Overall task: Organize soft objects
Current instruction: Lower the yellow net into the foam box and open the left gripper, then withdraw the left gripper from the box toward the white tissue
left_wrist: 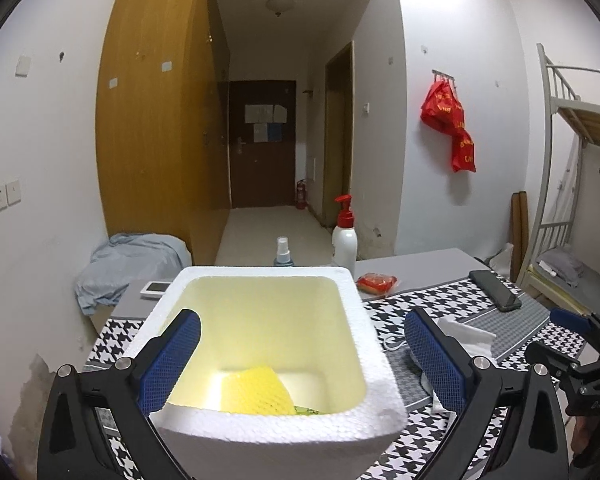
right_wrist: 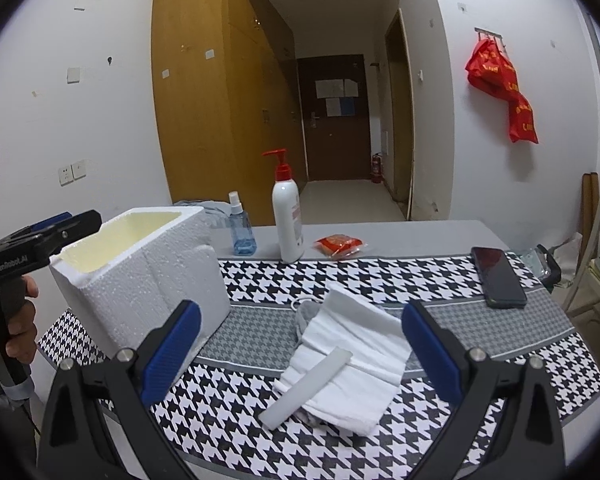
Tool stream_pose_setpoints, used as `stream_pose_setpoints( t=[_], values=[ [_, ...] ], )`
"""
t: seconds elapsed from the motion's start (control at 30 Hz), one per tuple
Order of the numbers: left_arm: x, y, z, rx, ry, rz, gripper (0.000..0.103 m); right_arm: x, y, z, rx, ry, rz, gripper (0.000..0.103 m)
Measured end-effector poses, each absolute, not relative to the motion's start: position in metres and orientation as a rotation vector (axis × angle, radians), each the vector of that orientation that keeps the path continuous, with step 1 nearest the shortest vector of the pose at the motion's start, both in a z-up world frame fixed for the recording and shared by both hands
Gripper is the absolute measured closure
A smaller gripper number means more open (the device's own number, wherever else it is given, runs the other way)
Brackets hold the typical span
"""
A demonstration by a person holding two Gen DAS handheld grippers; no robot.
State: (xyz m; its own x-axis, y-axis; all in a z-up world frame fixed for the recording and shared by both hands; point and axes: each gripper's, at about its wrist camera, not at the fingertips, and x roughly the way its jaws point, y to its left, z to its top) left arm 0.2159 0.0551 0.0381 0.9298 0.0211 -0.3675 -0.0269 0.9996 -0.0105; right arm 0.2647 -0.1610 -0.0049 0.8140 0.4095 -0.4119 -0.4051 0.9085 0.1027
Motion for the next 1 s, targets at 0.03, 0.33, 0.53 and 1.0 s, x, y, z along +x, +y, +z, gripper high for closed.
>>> stream_pose_setpoints(
  t=[0.03, 0.33, 0.53, 1.0],
  values=[
    [0.213, 0.054, 0.040, -0.014, 0.367, 0.025, 0.001, 0.264, -0.161, -0.004, 0.011, 0.441, 0.433, 0.001],
    [0.190, 0.037, 0.040, -0.011, 0.329, 0.002, 0.001, 0.249, -0.172, -0.005, 0.013, 0.429, 0.425, 0.001],
    [0.173, 0.023, 0.036, -0.011, 0.308, -0.012, 0.001, 0.236, -0.178, -0.006, 0.006, 0.424, 0.429, 0.001],
    [0.145, -0.011, 0.026, 0.004, 0.286, -0.084, 0.001, 0.211, -0.192, -0.012, 0.013, 0.411, 0.438, 0.001]
  ],
)
